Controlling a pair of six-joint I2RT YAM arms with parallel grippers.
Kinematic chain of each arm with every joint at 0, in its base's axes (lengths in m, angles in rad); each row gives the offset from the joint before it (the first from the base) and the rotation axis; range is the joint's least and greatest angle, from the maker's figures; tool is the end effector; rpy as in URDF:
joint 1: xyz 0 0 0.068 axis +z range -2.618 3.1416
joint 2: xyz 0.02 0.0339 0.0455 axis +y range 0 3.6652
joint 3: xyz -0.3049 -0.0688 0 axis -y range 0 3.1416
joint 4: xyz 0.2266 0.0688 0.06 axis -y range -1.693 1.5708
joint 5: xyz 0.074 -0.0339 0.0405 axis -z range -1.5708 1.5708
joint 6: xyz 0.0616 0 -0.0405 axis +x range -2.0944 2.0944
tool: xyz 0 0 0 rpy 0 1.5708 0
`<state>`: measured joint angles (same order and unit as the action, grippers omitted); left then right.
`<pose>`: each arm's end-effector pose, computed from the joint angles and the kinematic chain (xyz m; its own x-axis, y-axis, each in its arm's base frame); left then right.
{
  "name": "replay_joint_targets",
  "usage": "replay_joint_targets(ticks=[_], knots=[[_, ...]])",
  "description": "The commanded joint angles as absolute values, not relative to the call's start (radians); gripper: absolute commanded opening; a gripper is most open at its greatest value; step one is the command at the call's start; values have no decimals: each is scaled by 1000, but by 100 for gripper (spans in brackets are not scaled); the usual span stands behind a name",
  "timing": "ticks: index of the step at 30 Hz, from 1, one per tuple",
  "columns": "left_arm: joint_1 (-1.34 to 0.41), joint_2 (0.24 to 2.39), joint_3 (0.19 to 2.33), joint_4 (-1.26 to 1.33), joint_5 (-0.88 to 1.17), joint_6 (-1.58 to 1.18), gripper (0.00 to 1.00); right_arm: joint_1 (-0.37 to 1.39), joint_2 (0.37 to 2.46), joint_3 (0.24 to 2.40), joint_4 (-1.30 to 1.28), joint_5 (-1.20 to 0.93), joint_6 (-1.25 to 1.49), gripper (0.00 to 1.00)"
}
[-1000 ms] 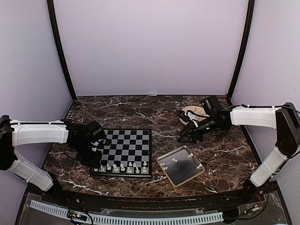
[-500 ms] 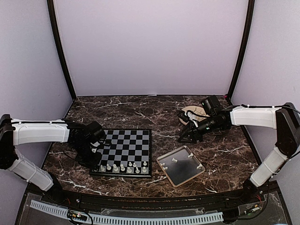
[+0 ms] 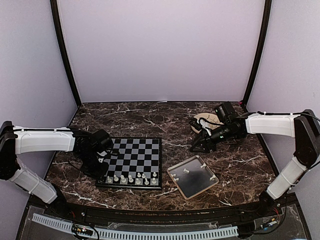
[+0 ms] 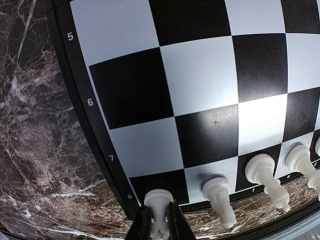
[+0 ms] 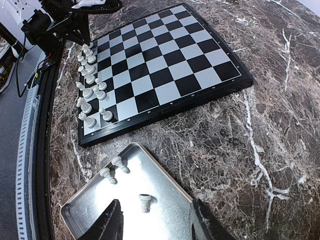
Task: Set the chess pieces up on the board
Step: Place the rook at a1, then adjust the pawn at g2.
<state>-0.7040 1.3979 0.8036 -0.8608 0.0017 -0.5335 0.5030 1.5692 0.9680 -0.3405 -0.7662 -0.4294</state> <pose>0.1558 -0.1325 0.2020 -0.9812 0.1660 -0.0985 0.1724 0.9832 -0.0602 0.2510 0.1869 0.2440 -0.3507 -0.5353 -0.7684 -0.9358 0.2329 0.2648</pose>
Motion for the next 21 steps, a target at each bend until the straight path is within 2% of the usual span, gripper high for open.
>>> replay_joint_targets(ticks=[1, 7, 15, 18, 21], knots=[[-699, 1399, 818, -860, -5, -522, 11, 500, 1578, 962, -331, -773, -434, 45], [-699, 1388, 830, -866, 8, -515, 22, 500, 1579, 962, -331, -776, -434, 45], [-699, 1358, 954, -1001, -14, -479, 32, 499, 1578, 961, -331, -780, -434, 45], [-699, 1406, 1047, -1060, -64, -448, 33, 500, 1580, 966, -333, -782, -434, 45], [-700, 1450, 1116, -1012, -47, -391, 33, 501, 1579, 972, -338, -767, -430, 45]])
